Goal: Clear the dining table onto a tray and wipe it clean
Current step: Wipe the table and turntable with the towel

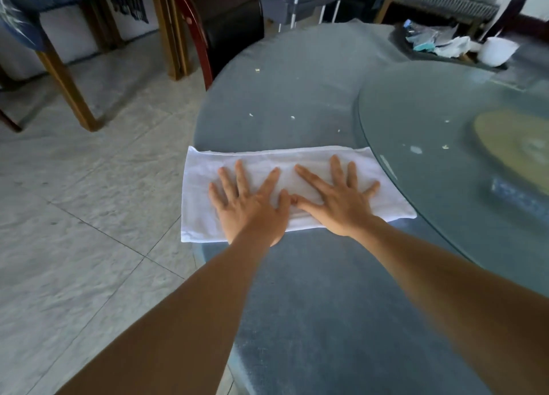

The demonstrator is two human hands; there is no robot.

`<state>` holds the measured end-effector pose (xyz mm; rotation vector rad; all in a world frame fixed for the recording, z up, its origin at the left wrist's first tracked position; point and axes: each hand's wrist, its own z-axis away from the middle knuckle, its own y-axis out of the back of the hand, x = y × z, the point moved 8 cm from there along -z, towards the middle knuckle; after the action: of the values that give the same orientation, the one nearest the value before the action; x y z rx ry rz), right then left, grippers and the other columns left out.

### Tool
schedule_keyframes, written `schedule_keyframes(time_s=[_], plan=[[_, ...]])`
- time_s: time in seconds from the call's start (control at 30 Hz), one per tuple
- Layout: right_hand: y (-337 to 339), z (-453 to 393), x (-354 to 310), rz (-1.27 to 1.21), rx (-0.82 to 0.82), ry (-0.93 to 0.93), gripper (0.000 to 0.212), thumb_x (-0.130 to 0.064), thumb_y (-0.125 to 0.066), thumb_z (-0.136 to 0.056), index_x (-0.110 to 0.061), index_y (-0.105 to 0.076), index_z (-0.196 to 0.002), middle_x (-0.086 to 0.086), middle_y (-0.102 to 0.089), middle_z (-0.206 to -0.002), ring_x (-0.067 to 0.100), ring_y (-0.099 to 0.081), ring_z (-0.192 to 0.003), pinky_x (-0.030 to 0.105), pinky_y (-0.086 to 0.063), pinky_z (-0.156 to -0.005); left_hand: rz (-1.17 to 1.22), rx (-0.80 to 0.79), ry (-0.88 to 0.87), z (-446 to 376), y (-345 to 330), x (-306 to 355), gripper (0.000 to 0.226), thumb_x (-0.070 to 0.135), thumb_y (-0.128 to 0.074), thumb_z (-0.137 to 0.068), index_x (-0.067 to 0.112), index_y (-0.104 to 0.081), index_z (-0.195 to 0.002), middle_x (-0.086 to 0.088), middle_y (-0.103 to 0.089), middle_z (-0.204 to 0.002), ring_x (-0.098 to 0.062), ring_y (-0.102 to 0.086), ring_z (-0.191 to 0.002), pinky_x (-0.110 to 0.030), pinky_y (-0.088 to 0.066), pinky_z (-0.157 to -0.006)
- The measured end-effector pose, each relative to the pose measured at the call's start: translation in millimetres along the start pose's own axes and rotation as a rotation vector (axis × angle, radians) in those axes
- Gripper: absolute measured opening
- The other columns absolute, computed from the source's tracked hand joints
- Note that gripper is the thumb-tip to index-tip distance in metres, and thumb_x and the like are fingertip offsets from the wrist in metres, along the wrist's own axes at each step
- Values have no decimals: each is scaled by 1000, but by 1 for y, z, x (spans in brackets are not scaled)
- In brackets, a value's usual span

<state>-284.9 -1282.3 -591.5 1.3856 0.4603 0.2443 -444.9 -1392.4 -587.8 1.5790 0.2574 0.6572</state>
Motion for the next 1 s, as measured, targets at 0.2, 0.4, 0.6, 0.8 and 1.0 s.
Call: schedule_keyframes(time_s=[0.2, 0.4, 0.6, 0.8, 1.0], plan=[[10, -55, -6, 15, 28, -73, 80, -109, -3, -57, -86, 8, -132, -1, 15, -172, 39, 15, -156, 84, 6, -105, 12, -5, -103, -76, -1, 4, 63, 71, -7, -90, 59, -4, -151, -6, 12, -169, -39, 17, -153, -58, 15, -118], [14, -118, -12, 40, -9, -180, 80, -107, -2, -57, -84, 11, -133, -2, 19, -171, 37, 18, -156, 84, 4, -106, -13, -32, -209, -159, -4, 8, 66, 71, -4, -90, 54, -4, -154, -9, 14, -169, -41, 18, -152, -61, 15, -117], [24, -200, -18, 24, -17, -288, 76, -103, -6, -61, -83, 10, -133, -5, 22, -170, 35, 19, -155, 83, 6, -107, -38, -84, -291, -262, -5, 17, 64, 71, -5, -91, 57, -2, -153, -7, 17, -168, -41, 20, -152, -62, 13, -118], [31, -265, -12, 11, -1, -362, 86, -108, 3, -51, -83, 10, -133, -3, 19, -171, 36, 17, -156, 83, 6, -107, -43, -112, -353, -341, -11, 36, 63, 72, -6, -91, 59, -2, -152, -5, 15, -169, -38, 19, -153, -61, 12, -119], [42, -334, 5, -18, 27, -433, 89, -109, 6, -47, -84, 9, -132, -4, 18, -171, 36, 17, -156, 84, 7, -106, -49, -123, -421, -420, -19, 66, 62, 73, -6, -90, 61, -3, -150, -4, 14, -169, -37, 17, -153, -61, 11, -119]])
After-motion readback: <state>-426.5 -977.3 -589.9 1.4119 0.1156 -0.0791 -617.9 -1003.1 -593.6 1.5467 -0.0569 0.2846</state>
